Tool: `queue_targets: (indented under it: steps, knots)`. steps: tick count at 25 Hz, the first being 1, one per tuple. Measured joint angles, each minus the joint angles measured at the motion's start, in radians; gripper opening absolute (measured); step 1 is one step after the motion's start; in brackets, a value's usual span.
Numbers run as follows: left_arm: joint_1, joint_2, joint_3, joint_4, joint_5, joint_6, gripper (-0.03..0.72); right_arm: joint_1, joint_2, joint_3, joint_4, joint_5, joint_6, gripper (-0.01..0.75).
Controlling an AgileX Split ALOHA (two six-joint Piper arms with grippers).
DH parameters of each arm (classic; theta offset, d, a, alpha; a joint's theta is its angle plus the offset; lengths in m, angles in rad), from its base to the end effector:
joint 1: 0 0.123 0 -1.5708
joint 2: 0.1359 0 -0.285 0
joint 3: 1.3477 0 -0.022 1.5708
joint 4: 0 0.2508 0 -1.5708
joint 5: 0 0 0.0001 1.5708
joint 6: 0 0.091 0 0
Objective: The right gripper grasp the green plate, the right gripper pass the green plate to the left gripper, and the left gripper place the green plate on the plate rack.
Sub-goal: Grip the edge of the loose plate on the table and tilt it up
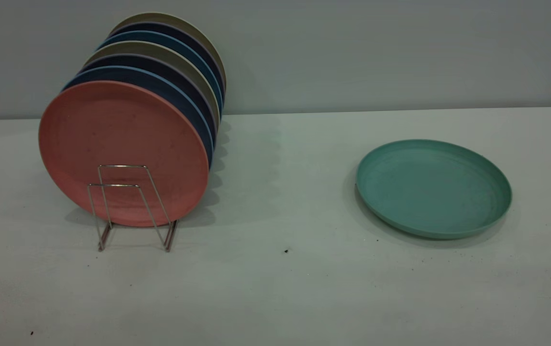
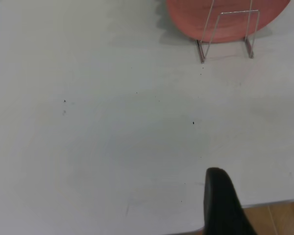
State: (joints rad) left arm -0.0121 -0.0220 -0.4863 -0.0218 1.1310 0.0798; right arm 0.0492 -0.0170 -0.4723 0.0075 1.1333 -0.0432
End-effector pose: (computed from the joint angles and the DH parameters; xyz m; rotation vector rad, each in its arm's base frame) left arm -0.0097 -0.0017 0.2678 0.0988 2.1038 0.0143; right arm -0.0075 0.0002 0.2638 -0.0989 2.1253 0.0126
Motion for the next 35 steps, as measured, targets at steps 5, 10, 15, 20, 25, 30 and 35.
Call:
queue_targets:
  steps: [5, 10, 15, 20, 25, 30, 35]
  knots:
    - [0.0, 0.0, 0.0, 0.0, 0.0, 0.0, 0.419, 0.0, 0.0, 0.0, 0.0, 0.0, 0.0, 0.459]
    - [0.0, 0.0, 0.0, 0.0, 0.0, 0.0, 0.419, 0.0, 0.0, 0.0, 0.0, 0.0, 0.0, 0.459]
    - [0.0, 0.0, 0.0, 0.0, 0.0, 0.0, 0.419, 0.0, 0.0, 0.0, 0.005, 0.0, 0.0, 0.459]
    - [0.0, 0.0, 0.0, 0.0, 0.0, 0.0, 0.419, 0.0, 0.0, 0.0, 0.009, 0.0, 0.0, 0.459]
    - [0.0, 0.027, -0.016, 0.005, -0.004, -0.058, 0.445, 0.0, 0.094, -0.01, 0.02, -0.012, -0.003, 0.469]
    - [0.0, 0.254, -0.093, 0.022, -0.104, -0.089, 0.528, 0.0, 0.381, -0.068, 0.064, -0.15, -0.049, 0.525]
    - [0.0, 0.599, -0.214, 0.022, -0.191, -0.053, 0.57, 0.0, 0.682, -0.142, 0.13, -0.296, -0.125, 0.542]
